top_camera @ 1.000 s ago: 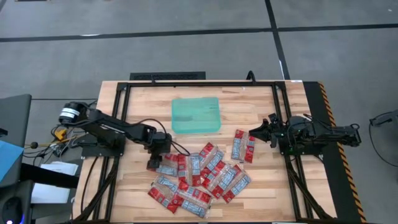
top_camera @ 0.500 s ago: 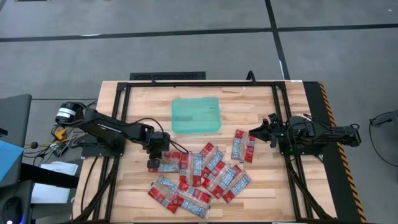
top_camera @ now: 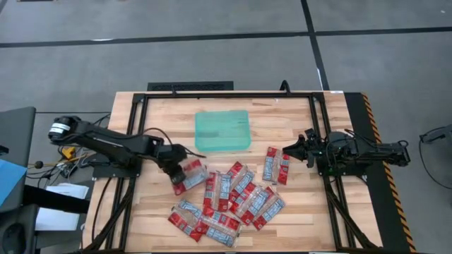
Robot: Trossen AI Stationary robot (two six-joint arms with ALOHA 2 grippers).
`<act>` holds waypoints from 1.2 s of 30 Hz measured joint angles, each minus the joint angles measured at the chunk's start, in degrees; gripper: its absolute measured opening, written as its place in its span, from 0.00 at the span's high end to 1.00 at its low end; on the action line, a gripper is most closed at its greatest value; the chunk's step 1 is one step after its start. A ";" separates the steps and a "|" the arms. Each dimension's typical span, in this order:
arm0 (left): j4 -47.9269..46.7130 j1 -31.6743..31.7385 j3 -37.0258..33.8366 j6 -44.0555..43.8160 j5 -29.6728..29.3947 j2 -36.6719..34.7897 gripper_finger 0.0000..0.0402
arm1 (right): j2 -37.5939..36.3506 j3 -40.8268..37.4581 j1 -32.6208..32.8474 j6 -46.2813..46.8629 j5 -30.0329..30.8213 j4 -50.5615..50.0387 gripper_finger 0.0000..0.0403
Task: Sort popcorn bags into baskets
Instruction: Put the red popcorn bag into the blue bin
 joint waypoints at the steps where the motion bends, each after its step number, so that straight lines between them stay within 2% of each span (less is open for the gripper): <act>1: 0.07 0.00 0.01 -2.07 -1.52 -1.55 0.99 | 0.00 0.00 0.00 0.00 -0.01 -0.01 0.71; 9: 4.00 0.02 0.04 -21.27 -15.05 -11.36 0.99 | 0.00 -0.02 0.00 -0.28 -0.02 0.00 0.71; 13: 8.49 0.79 0.09 -27.57 -24.76 -11.90 0.99 | 0.00 -0.07 0.00 -0.55 1.53 -0.04 0.71; 16: 10.76 3.42 0.13 -28.62 -27.89 -10.48 0.99 | 0.00 -0.07 0.00 -0.65 2.69 -0.09 0.71; 19: 14.21 7.16 0.13 -28.69 -28.01 -8.37 0.99 | 0.00 -0.07 0.00 -1.49 3.38 -0.06 0.71; 23: 20.43 11.76 1.29 -26.27 -25.00 -4.33 0.99 | 0.00 -0.07 0.00 -1.49 3.72 0.00 0.71; 30: 12.01 17.07 14.46 -18.40 -23.18 7.56 0.99 | 0.00 -0.07 0.00 -1.49 3.89 0.00 0.71; 36: 9.40 19.78 24.66 -18.70 -21.22 19.69 0.99 | 0.02 -0.07 -0.01 -1.55 4.30 0.01 0.71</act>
